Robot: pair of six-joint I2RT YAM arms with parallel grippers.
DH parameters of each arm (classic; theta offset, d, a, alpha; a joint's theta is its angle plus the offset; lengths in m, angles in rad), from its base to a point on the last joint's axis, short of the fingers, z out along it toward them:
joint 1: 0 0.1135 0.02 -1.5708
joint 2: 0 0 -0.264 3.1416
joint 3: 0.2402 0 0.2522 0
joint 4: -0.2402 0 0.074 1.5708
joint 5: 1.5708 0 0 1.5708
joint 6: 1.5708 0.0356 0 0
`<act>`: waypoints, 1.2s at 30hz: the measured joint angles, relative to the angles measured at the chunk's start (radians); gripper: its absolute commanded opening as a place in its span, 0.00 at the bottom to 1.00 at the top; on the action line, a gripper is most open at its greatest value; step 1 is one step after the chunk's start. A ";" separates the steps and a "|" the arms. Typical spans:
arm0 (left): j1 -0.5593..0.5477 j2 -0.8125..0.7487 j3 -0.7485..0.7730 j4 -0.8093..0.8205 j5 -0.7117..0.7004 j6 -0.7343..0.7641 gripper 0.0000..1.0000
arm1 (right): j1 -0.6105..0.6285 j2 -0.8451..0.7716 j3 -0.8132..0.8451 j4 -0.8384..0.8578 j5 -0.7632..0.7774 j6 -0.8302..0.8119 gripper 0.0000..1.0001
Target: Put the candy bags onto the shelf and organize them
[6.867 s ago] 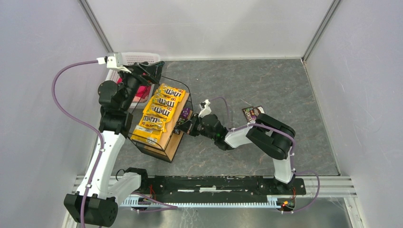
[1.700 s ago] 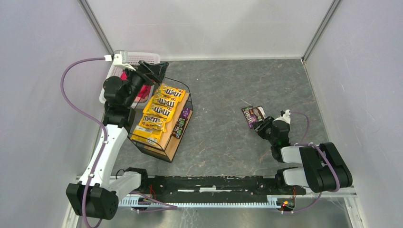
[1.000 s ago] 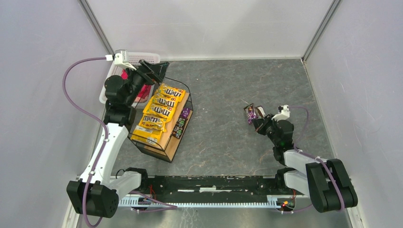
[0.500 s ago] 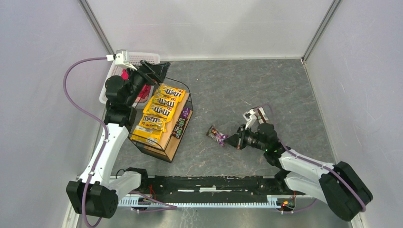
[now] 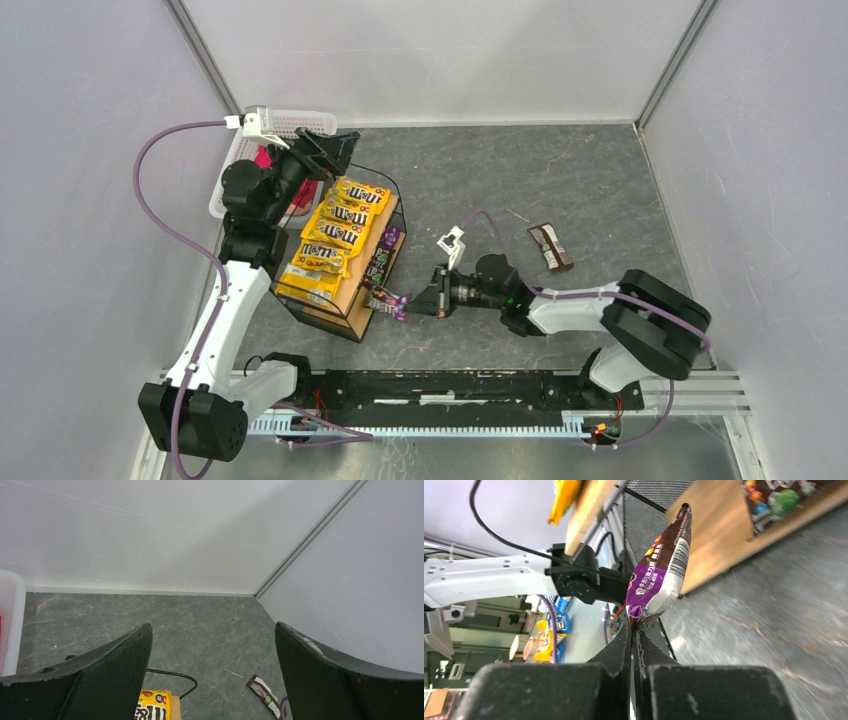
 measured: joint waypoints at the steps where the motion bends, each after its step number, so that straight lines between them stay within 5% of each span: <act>1: 0.000 -0.001 0.000 0.000 0.000 0.000 0.98 | 0.010 0.025 0.021 0.017 0.003 0.010 0.00; 16: 0.000 -0.006 0.000 -0.004 0.000 0.000 0.98 | 0.031 0.417 0.298 0.095 0.083 0.109 0.01; 36: 0.000 -0.006 0.000 -0.004 0.002 0.000 0.98 | 0.031 0.517 0.403 -0.056 0.122 0.122 0.13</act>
